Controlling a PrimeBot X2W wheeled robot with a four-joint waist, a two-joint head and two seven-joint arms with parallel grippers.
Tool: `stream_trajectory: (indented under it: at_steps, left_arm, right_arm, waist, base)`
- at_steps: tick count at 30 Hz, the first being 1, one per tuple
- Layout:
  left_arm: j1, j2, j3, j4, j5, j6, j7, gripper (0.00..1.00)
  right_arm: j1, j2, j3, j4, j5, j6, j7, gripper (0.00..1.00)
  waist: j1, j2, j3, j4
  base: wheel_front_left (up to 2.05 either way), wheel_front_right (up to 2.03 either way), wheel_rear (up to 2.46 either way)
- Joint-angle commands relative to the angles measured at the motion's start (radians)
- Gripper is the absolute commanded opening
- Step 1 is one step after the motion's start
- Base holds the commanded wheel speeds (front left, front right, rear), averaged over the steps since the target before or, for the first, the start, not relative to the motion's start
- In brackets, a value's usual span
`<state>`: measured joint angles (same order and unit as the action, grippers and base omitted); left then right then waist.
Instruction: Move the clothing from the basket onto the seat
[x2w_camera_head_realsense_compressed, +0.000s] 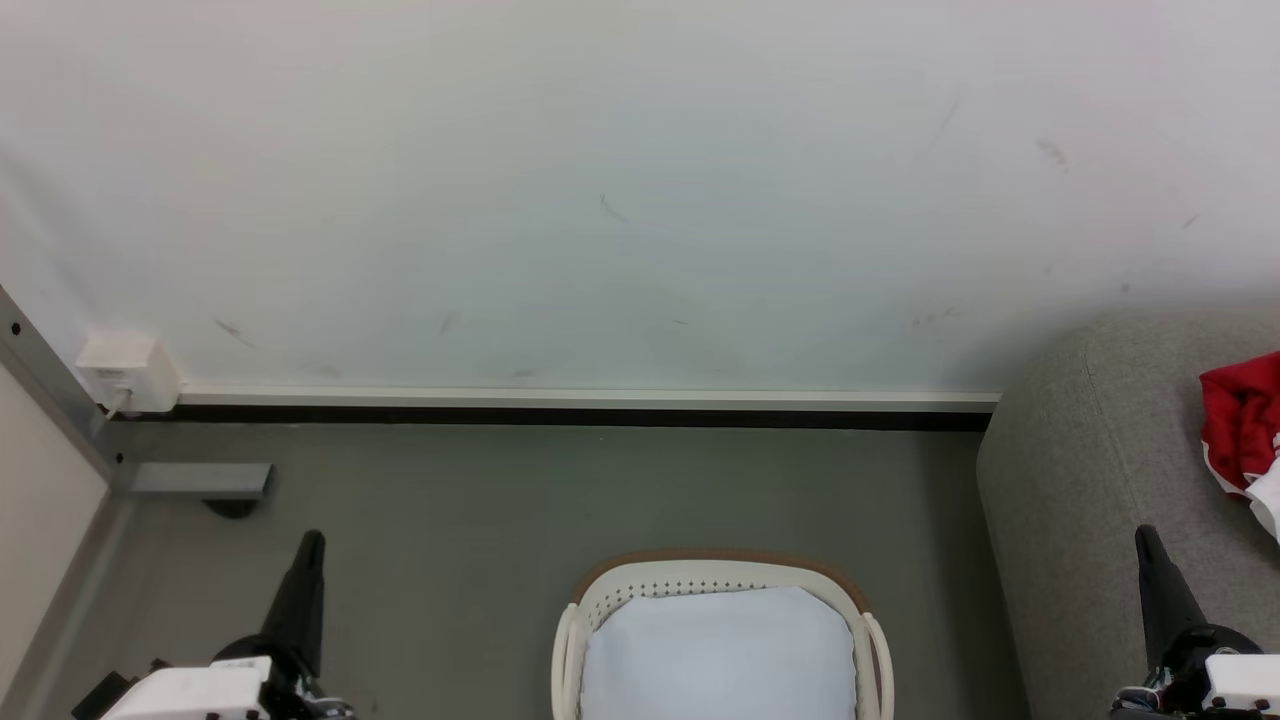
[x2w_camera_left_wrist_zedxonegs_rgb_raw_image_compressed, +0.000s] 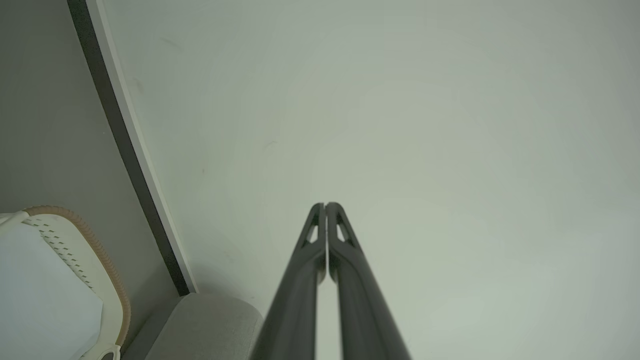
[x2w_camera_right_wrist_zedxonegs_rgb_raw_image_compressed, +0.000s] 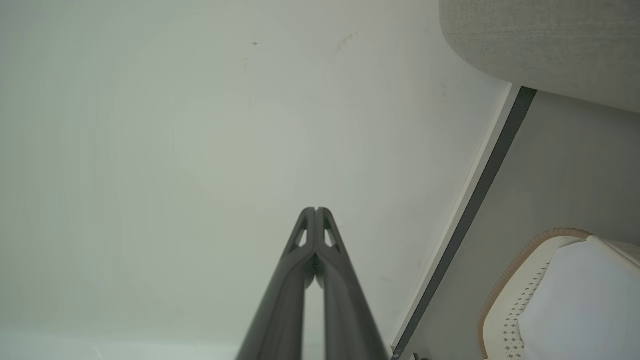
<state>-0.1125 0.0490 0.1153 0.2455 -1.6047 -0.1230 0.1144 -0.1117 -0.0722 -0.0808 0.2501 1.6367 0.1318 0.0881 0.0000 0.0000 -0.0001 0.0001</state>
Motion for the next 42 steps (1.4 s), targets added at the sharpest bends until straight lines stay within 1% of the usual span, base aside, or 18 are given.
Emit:
stream_trajectory:
  at_steps: [1,42]
  left_arm:
    - [-0.006,0.002,0.002,-0.004,-0.012,-0.001,0.005,0.00]
    - [-0.006,0.002,0.002,-0.004,-0.012,-0.001,0.005,0.00]
  right_arm:
    - [-0.007,-0.004,-0.005,0.001,0.006,-0.002,0.004,0.00]
    - [-0.007,-0.001,-0.009,0.002,0.000,-0.002,0.007,0.00]
  waist:
    - [0.0000,0.0000,0.000,0.000]
    - [0.0000,0.0000,0.000,0.000]
  base:
    - [0.00,0.00,0.00]
    - [0.00,0.00,0.00]
